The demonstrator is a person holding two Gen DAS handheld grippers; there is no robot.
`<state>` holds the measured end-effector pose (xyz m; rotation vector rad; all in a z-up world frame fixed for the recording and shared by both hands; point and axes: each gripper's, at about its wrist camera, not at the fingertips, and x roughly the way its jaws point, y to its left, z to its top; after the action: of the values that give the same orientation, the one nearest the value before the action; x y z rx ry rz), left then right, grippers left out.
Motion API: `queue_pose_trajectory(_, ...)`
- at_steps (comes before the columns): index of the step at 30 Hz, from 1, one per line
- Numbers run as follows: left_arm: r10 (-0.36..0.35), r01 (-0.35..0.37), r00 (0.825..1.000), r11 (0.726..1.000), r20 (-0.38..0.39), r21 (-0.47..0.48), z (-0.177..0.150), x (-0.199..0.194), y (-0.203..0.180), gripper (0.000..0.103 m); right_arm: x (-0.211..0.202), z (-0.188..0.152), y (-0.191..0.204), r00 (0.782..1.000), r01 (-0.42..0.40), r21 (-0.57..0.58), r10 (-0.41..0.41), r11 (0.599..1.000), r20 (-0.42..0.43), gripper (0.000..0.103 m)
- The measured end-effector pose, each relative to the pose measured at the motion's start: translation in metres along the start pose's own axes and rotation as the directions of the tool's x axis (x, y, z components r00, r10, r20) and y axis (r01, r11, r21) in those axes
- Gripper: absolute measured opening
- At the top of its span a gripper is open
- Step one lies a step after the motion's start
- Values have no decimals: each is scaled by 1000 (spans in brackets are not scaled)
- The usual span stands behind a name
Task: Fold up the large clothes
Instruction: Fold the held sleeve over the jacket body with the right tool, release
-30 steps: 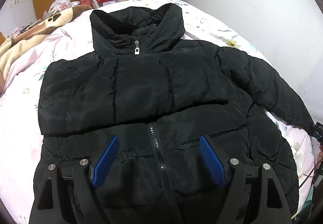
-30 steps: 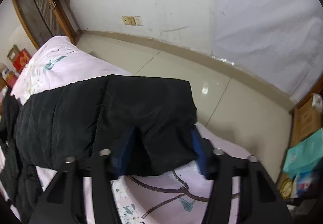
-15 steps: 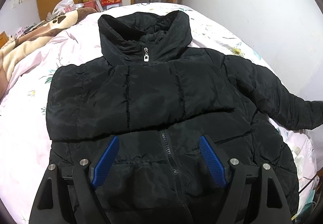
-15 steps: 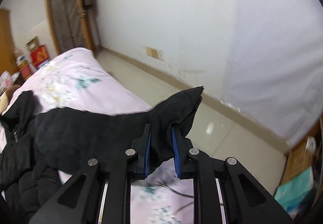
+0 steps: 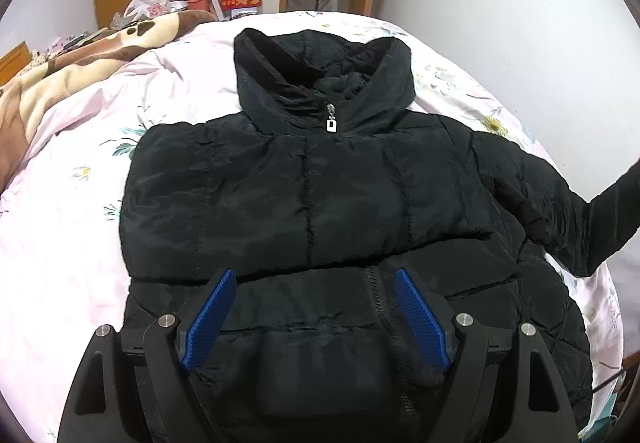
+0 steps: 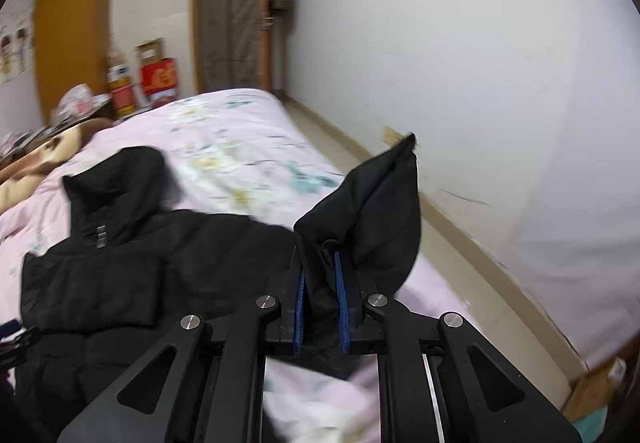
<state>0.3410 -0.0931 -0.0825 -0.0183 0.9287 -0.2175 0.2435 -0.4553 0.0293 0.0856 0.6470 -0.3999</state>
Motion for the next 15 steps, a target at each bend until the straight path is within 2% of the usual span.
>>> queue_pose_trajectory(6,3,-3,1000,1000,3,-31,0,-1,20,81,1,0,76,994,-102,-80,104,992,22,10)
queue_pose_trajectory(15,18,-17,1000,998,10,-67,3,2,54,81,12,2,153,975,-220,-142,221,965,-7,8)
